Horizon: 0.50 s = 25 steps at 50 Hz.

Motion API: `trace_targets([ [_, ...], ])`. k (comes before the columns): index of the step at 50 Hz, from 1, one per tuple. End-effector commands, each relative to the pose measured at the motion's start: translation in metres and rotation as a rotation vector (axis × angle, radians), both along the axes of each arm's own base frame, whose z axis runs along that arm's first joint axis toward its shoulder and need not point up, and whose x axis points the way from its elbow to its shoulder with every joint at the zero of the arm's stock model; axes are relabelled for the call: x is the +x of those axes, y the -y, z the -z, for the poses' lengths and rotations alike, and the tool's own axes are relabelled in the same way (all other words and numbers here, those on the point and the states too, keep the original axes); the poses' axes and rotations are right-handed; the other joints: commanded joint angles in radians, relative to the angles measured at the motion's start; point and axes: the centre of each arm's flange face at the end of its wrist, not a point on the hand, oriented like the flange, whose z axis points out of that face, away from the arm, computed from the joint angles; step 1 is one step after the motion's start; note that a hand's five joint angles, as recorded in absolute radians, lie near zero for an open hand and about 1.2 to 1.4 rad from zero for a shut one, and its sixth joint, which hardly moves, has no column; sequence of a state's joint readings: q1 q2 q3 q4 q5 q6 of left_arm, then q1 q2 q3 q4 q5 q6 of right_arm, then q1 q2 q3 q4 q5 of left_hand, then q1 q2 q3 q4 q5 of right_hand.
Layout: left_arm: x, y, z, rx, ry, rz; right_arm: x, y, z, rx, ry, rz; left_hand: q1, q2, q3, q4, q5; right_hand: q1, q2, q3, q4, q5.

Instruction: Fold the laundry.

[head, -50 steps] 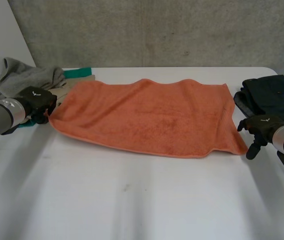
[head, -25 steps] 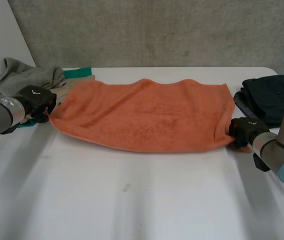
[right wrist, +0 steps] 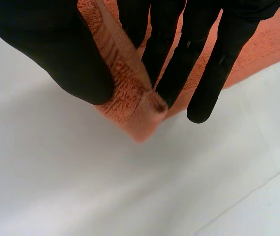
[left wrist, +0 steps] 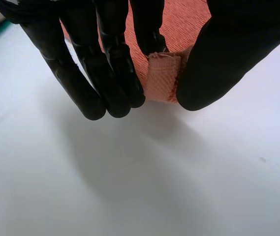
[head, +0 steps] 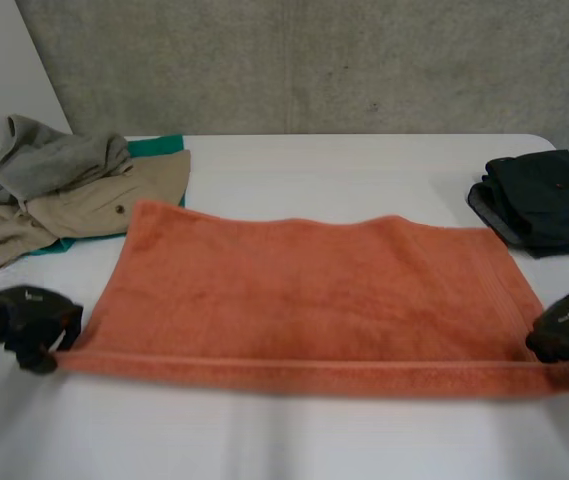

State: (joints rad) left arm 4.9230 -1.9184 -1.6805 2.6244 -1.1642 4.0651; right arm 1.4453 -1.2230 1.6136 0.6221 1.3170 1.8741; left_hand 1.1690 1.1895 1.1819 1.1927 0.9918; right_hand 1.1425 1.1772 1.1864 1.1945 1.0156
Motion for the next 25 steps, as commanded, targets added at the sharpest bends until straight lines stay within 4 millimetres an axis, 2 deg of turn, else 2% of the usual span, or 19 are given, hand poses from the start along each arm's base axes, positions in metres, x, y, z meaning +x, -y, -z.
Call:
trace_targets([
  [1,-0.004,0.013,-0.005,-0.074,0.002,0.032,0.011,0.026,0.000,-0.140,0.046,0.033,0.227,0.207,0.214,0.204,0.230,0.254,0.219,0.210,0.202,0.206],
  [7,-0.022,0.049,-0.016,-0.176,-0.085,-0.050,0.028,0.061,0.004,-0.271,0.127,0.061,0.227,0.207,0.214,0.204,0.230,0.254,0.219,0.210,0.202,0.206],
  [11,-0.044,0.080,-0.033,-0.291,-0.155,-0.102,0.034,0.097,0.005,-0.395,0.188,0.116,0.227,0.207,0.214,0.204,0.230,0.254,0.219,0.210,0.202,0.206],
  [15,-0.063,0.105,-0.046,-0.396,-0.201,-0.140,0.044,0.121,0.005,-0.484,0.243,0.137,0.227,0.207,0.214,0.204,0.230,0.254,0.219,0.210,0.202,0.206],
  [20,-0.082,0.130,-0.053,-0.498,-0.216,-0.192,0.056,0.150,0.006,-0.615,0.292,0.141,0.227,0.207,0.214,0.204,0.230,0.254,0.219,0.210,0.202,0.206],
  [25,-0.101,0.152,-0.053,-0.588,-0.196,-0.222,0.068,0.176,0.010,-0.731,0.295,0.145,0.227,0.207,0.214,0.204,0.230,0.254,0.219,0.210,0.202,0.206],
])
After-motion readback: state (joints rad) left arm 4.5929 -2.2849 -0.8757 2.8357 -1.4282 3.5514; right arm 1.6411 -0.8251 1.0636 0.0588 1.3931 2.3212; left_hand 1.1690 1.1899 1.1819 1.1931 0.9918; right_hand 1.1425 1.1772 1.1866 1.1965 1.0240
